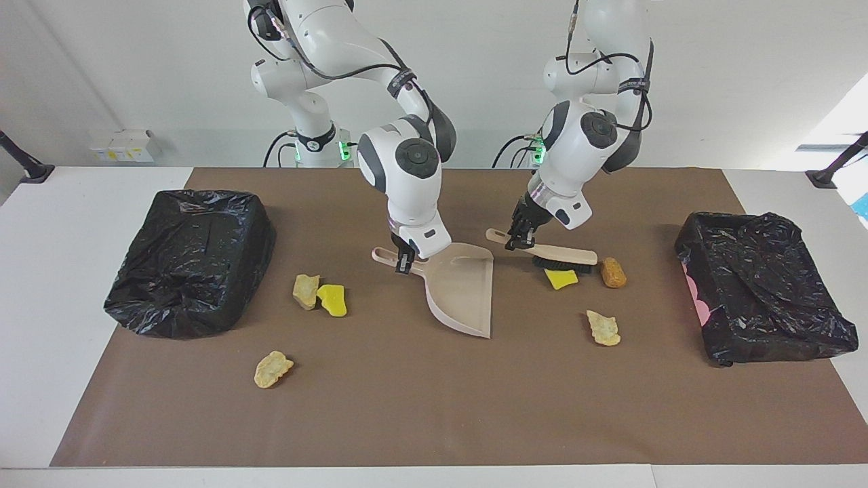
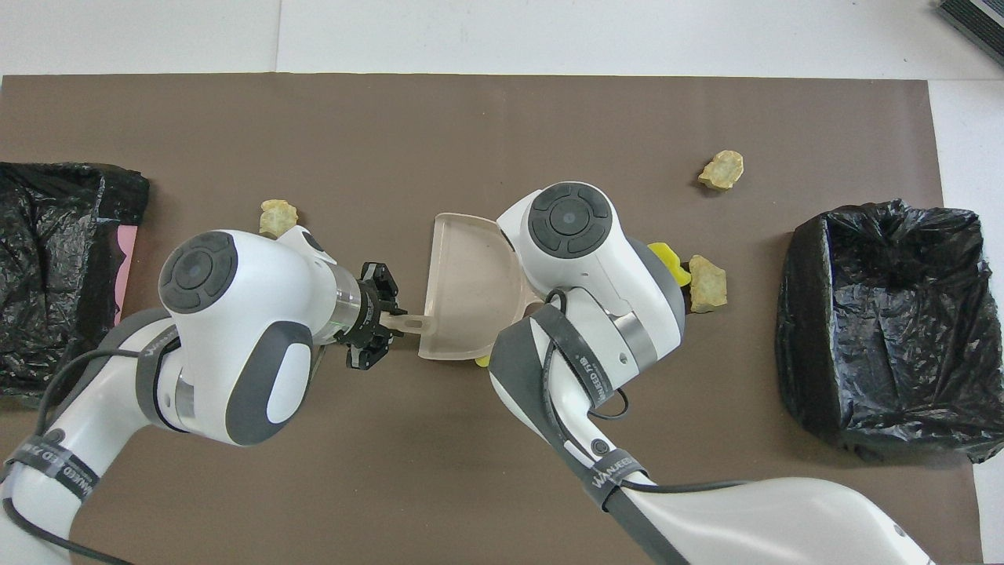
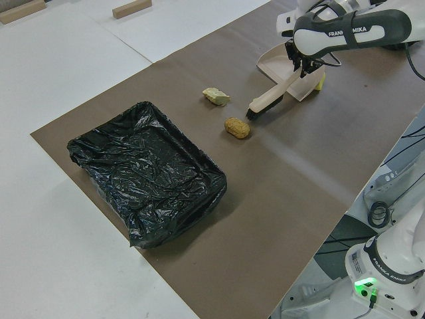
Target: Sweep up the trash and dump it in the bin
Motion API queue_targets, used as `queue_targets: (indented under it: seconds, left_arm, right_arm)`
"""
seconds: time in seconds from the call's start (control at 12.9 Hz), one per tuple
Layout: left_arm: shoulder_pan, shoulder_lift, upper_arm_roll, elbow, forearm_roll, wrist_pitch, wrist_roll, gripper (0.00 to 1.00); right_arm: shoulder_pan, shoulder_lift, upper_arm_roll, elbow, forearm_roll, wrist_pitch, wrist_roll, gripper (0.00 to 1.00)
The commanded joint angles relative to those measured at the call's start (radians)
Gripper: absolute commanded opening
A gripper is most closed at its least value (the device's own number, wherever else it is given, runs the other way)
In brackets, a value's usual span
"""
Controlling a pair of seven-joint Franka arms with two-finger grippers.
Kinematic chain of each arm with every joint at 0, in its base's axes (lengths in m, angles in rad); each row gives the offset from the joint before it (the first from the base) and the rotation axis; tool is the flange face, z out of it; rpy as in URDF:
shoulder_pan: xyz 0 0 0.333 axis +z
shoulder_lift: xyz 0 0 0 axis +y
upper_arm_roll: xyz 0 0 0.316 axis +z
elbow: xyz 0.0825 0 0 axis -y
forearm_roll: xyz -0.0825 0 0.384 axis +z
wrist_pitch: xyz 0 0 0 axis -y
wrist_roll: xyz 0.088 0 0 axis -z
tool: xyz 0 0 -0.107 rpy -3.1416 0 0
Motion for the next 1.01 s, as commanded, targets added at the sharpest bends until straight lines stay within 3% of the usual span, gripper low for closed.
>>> queue_targets:
  seconds: [0.0, 0.08, 0.39, 0.93]
  left_arm:
    - [-0.001, 0.019, 0.009, 0.066, 0.103, -0.090, 0.021, 0.00]
    - [0.001, 0.010, 0.011, 0.073, 0.155, -0.142, 0.054, 0.00]
    - [0.007, -0.052, 0.098, 0.069, 0.169, -0.288, 0.357, 0.00]
    - [0.016, -0.153, 0.259, -0.095, 0.172, -0.291, 1.012, 0.00]
  right_arm:
    - [-0.003, -0.005, 0.006, -0.028, -0.029, 0.034, -0.062, 0.00]
    - [-0.003, -0.005, 0.006, -0.028, -0.029, 0.034, -0.082, 0.00]
    - [-0.002, -0.006, 0.014, -0.026, -0.022, 0.011, -0.130, 0.00]
    - [0.023, -0.042, 0.015, -0.078, -0.006, -0.058, -0.128, 0.00]
